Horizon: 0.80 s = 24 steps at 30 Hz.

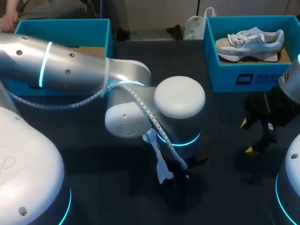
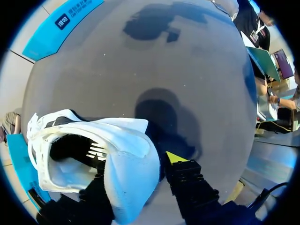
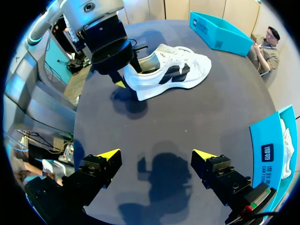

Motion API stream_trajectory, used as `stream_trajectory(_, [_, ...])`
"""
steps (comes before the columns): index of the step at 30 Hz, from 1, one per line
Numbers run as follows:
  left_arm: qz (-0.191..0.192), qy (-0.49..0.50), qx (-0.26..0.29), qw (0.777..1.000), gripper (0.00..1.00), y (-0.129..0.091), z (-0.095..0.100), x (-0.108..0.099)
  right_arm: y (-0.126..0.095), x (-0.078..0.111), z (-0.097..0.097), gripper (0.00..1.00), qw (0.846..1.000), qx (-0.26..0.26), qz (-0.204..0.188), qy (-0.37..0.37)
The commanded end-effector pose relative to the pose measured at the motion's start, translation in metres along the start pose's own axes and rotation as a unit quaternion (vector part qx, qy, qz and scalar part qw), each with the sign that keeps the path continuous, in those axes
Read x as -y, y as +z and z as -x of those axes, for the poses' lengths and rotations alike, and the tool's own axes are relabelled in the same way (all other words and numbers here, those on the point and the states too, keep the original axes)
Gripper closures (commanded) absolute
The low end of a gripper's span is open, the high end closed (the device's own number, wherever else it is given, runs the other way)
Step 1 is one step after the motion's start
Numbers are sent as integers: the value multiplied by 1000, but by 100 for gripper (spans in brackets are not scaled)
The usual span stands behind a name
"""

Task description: Take the shoe out of the shoebox, open the shoe tongue, remove and reinsert the insole, then place the shoe into the shoebox

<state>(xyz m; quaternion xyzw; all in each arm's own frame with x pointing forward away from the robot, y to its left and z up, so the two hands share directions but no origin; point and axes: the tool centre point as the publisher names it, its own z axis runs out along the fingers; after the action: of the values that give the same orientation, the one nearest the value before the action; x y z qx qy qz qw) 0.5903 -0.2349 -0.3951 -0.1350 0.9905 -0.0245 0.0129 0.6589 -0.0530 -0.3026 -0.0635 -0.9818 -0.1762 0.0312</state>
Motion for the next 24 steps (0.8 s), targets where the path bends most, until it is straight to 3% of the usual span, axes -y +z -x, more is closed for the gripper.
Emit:
stream_trajectory(1, [9, -1, 2, 1000, 85, 3, -1, 4, 1, 0, -1, 0, 1000, 1, -1, 1])
stream_trajectory(2, [11, -2, 2, 1000, 100, 3, 0, 4, 1, 0, -1, 0, 1000, 1, -1, 1])
stream_trajectory(12, [14, 3, 4, 1000, 100, -15, 6, -3, 1, 0, -1, 0, 1000, 1, -1, 1])
stream_trajectory(24, [-11, 43, 0, 999, 100, -100, 47, -10, 1, 0, -1, 0, 1000, 1, -1, 1])
